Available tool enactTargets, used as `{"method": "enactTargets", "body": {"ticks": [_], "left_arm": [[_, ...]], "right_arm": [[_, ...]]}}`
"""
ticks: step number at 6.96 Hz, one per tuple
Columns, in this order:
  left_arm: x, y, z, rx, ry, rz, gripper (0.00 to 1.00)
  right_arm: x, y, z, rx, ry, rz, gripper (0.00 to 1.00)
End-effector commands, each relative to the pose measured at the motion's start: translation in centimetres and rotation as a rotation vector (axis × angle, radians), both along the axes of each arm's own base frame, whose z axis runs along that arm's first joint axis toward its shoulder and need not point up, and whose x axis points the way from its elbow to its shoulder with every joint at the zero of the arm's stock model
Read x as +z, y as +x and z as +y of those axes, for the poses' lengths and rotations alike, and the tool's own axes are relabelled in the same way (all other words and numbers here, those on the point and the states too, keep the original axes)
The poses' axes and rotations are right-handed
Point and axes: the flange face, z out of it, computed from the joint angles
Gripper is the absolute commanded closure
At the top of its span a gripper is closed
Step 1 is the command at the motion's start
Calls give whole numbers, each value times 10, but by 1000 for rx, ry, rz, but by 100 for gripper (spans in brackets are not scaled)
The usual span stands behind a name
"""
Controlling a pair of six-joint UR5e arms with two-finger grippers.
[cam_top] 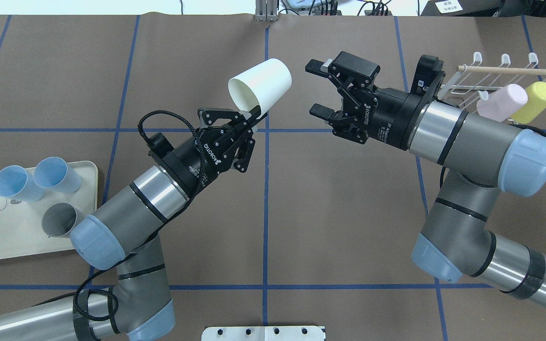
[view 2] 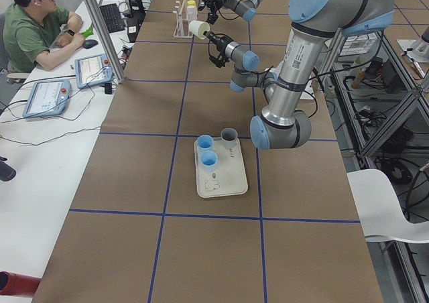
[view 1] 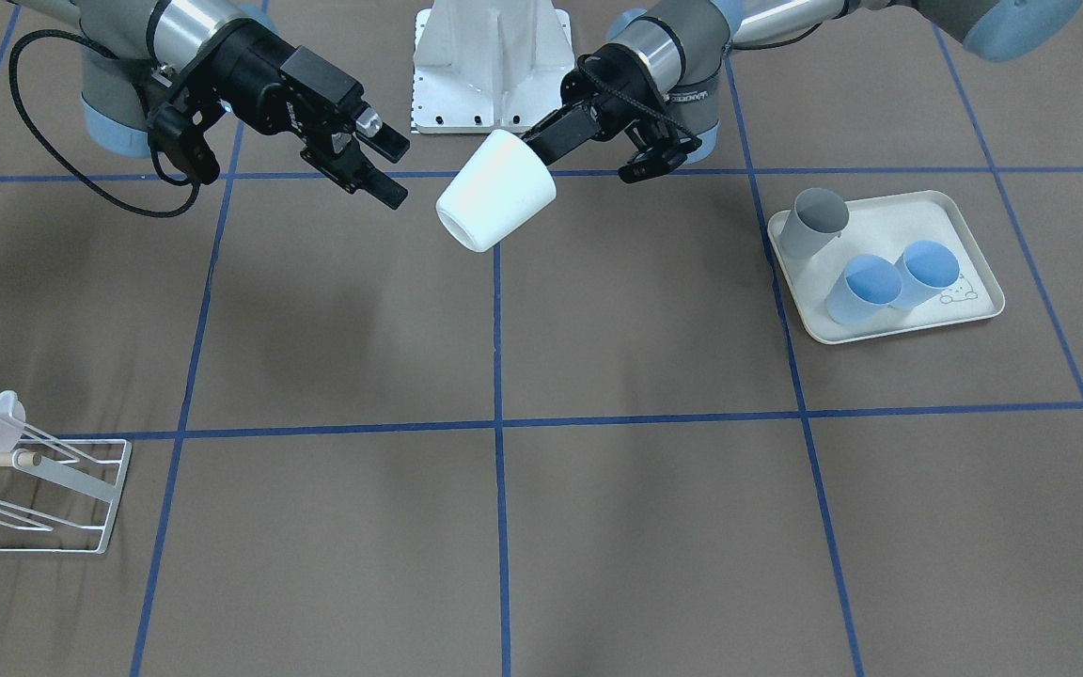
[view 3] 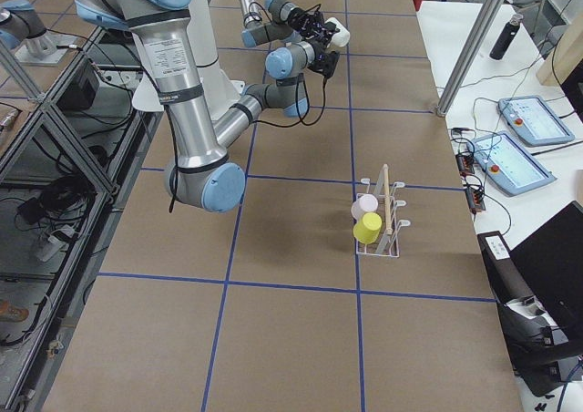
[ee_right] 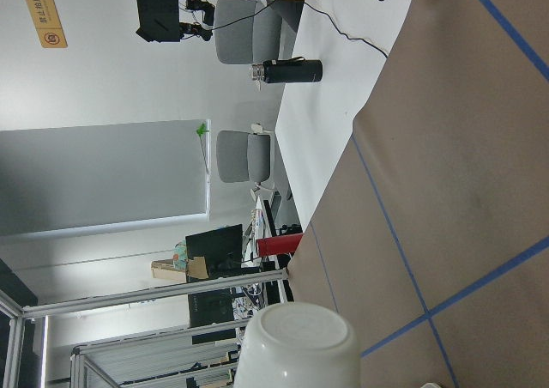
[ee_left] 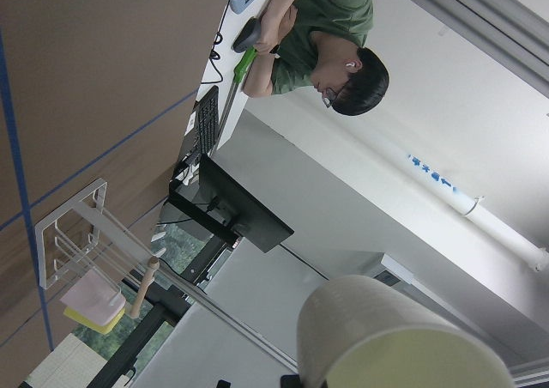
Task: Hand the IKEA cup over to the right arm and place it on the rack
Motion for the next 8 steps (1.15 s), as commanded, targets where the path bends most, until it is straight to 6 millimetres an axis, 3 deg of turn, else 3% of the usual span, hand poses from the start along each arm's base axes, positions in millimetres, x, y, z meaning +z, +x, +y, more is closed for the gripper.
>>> {"method": "enactTargets", "body": {"ticks": [1,3,8], "left_arm": [[-11,13,12,0,11,13,100],[-29,28,26,4,42,-2,100],[-37,41,29,1,56,-24,100]], "right_arm": [[3,-5,1,-8,-9,1,0],[4,-12,1,-15,-13,6,0],[5,-19,1,-23,-13,10,0]]}}
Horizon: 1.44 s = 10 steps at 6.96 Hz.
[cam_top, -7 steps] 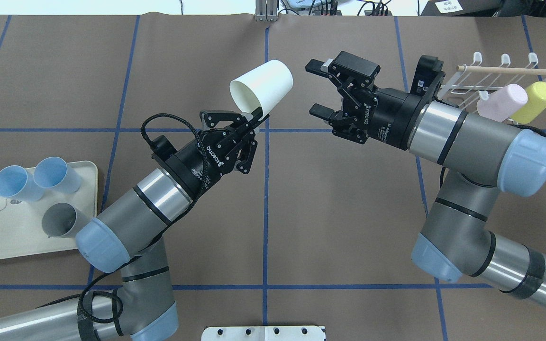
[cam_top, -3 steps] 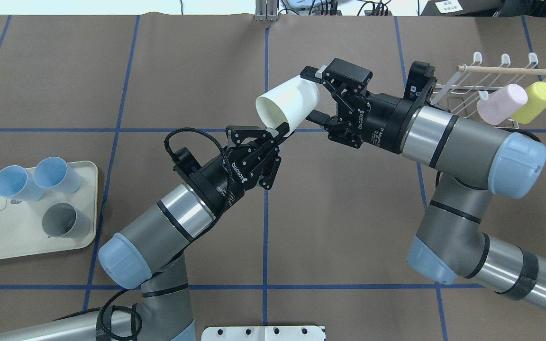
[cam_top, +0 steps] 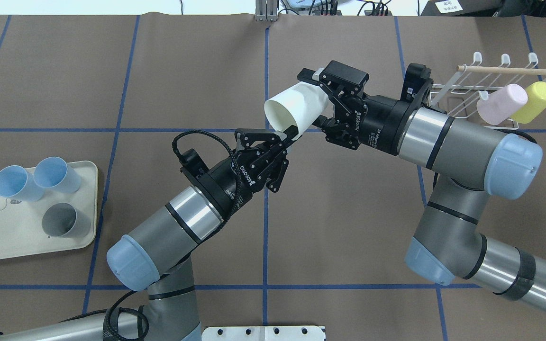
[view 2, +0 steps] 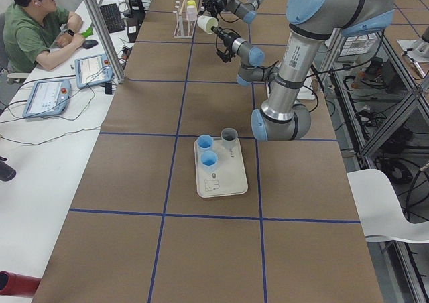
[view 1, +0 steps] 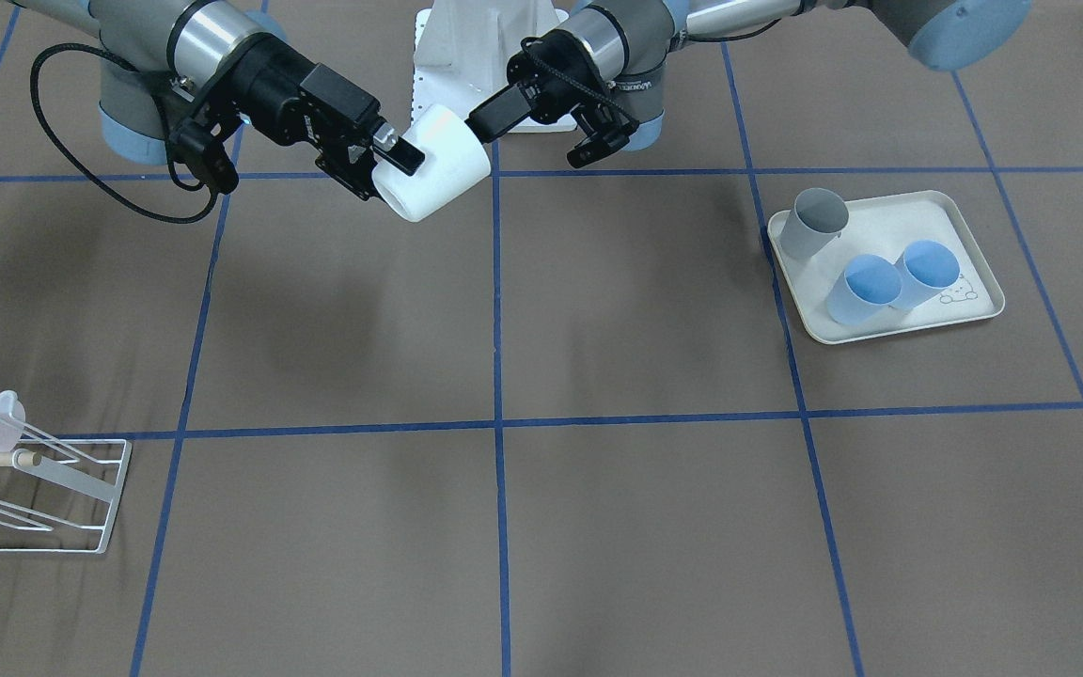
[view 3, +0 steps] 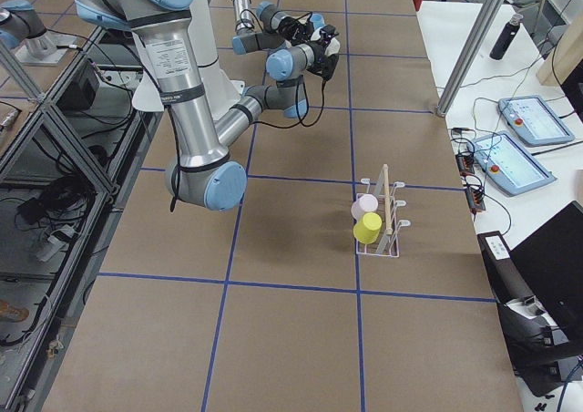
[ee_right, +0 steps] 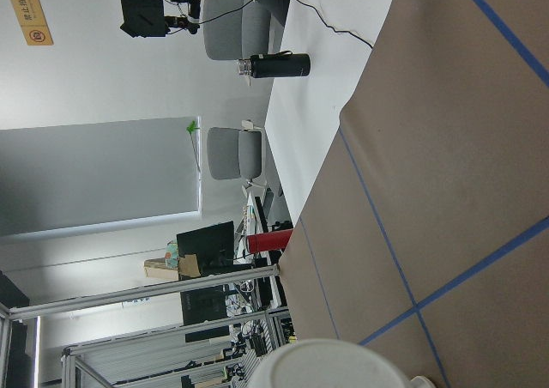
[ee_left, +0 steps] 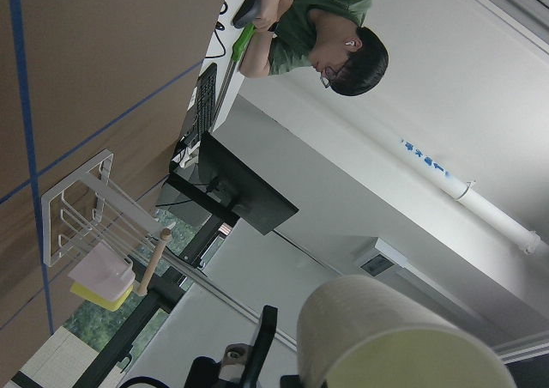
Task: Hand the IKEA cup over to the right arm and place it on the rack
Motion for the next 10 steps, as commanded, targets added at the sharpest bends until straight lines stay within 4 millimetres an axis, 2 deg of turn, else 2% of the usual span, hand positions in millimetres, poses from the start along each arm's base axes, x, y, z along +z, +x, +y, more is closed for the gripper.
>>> {"method": "enactTargets", "body": {"ticks": [1,3,4,5,7,10], "left_arm": [[-1,6,1,3,0,-6,100],[3,10,0,5,0,-19,100],[-1,9,1,8,5,-11,44],[-7,7,0,4,8,-2,0],[-7,4,-3,-44,57,-57,0],[-2,1,-7,-52,61,-69,0]], "right_arm": [[1,-3,-2,-1,-3,4,1],[4,-5,-2,-1,1,14,99],[9,-9,-5,-1,2,30,100],[9,-9,-5,9,12,37,100],[11,4,-20,95,44,71,100],[50,67,-81,267,14,179,100]]}}
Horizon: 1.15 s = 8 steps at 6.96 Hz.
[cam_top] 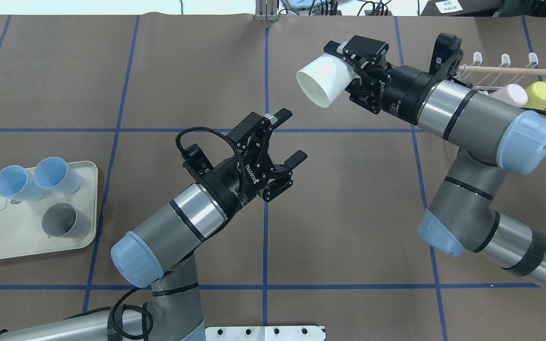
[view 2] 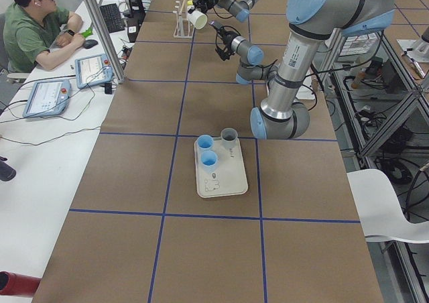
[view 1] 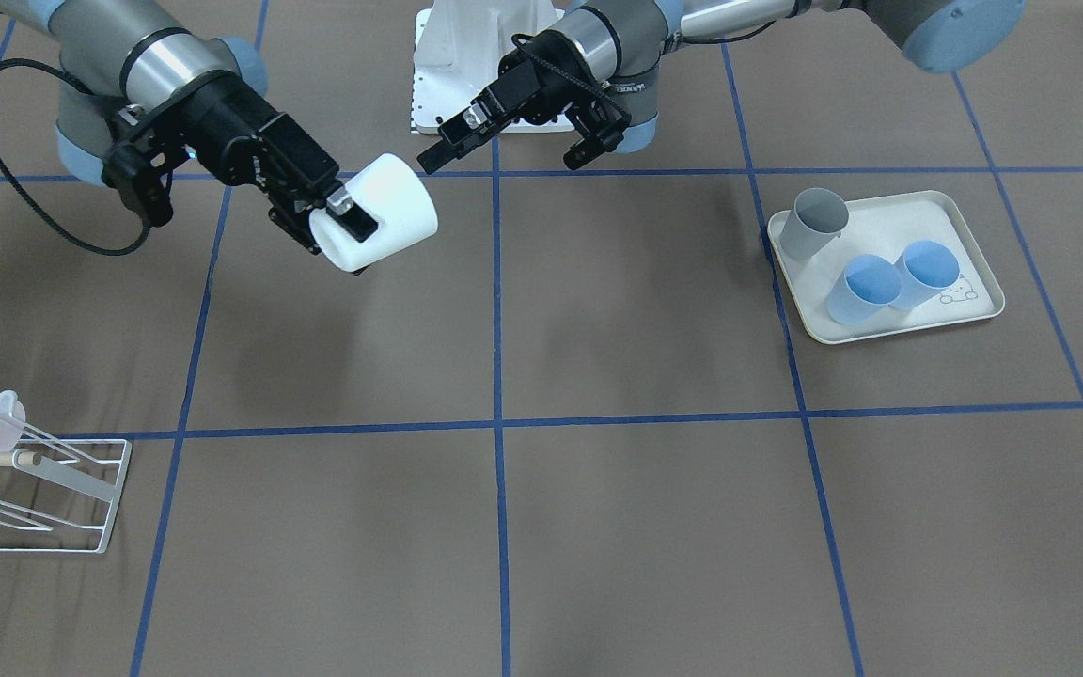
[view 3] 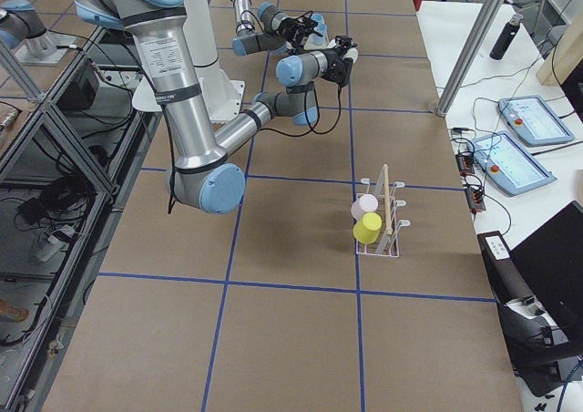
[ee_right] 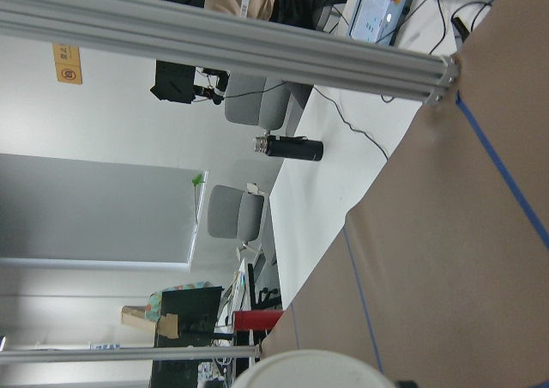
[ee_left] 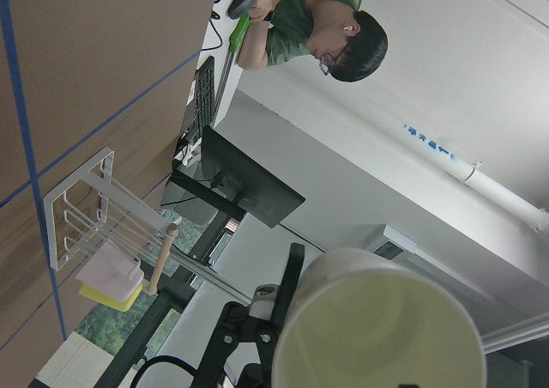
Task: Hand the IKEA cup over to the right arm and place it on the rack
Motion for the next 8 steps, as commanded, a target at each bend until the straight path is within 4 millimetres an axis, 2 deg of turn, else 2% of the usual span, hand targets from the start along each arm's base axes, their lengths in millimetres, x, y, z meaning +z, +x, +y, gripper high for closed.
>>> {"method": "enactTargets", "body": {"ticks": [1,2,3,4,5,6,7,8], "left_arm": [[2,-5,-9,-34,35,-45,0],[0,2,-9,-69,128,-198,0],[-16,2,-9,-104,178,-360,0],[-31,-5,-16,-133,193,-507,0],[-46,-20,-26,-138,217,-617,0],[-54,-36,-44,-116,203,-730,0],[-52,-59,-68,-72,190,-837,0],[-44,-93,-83,-36,205,-945,0]], "right_arm": [[39,41,-36,110,-12,124,100],[56,52,-49,178,62,346,100],[71,56,-58,212,61,507,100],[76,63,-69,284,30,638,100],[82,66,-77,341,1,820,100],[88,75,-78,384,-37,971,100],[102,85,-75,406,-71,1084,100],[127,93,-70,409,-59,1209,100]]}}
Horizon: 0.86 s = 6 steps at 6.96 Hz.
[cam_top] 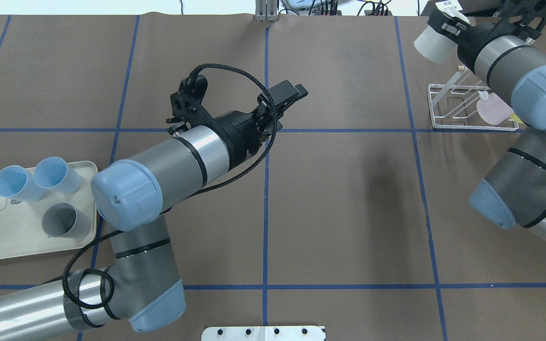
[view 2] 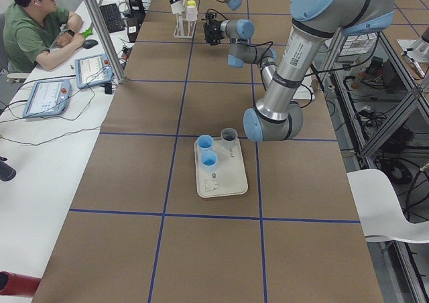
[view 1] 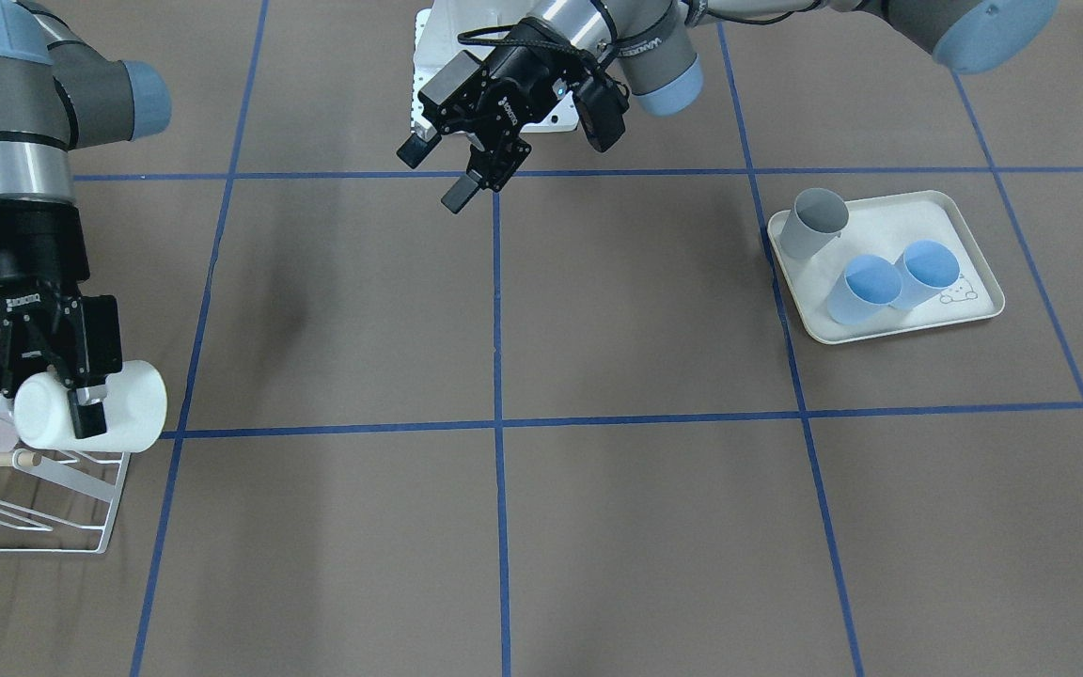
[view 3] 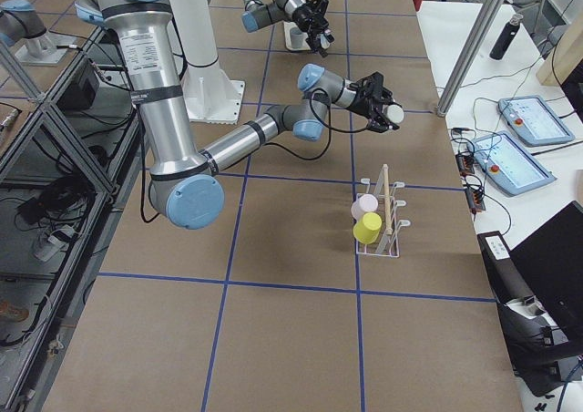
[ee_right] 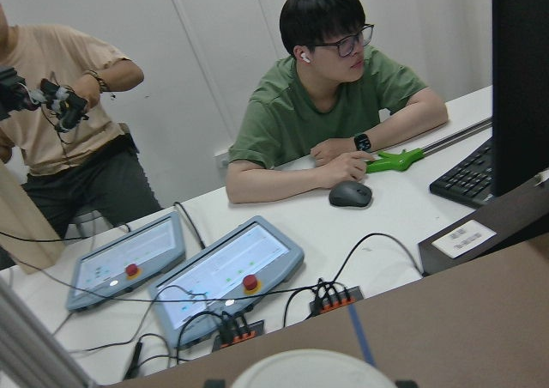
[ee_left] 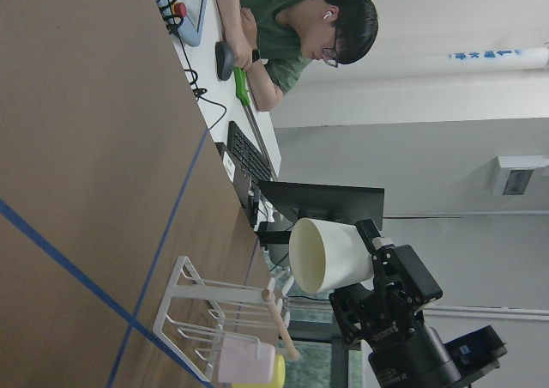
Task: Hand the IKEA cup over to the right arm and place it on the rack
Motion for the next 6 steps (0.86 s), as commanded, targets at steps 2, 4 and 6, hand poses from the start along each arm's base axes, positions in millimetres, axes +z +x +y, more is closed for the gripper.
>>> {"method": "enactTargets", "body": {"ticks": [2,4,6], "left_arm": [[38,-59,-32,49,-5,-234,0],[50,-67,-38,70,-10,-254,0],[58,-67,-38,74,-17,-266,0]], "right_arm": [[53,27,17,41,-47,238,100],[84,39,41,47,-73,319,100],[92,6,53,24,-87,401,100]]}}
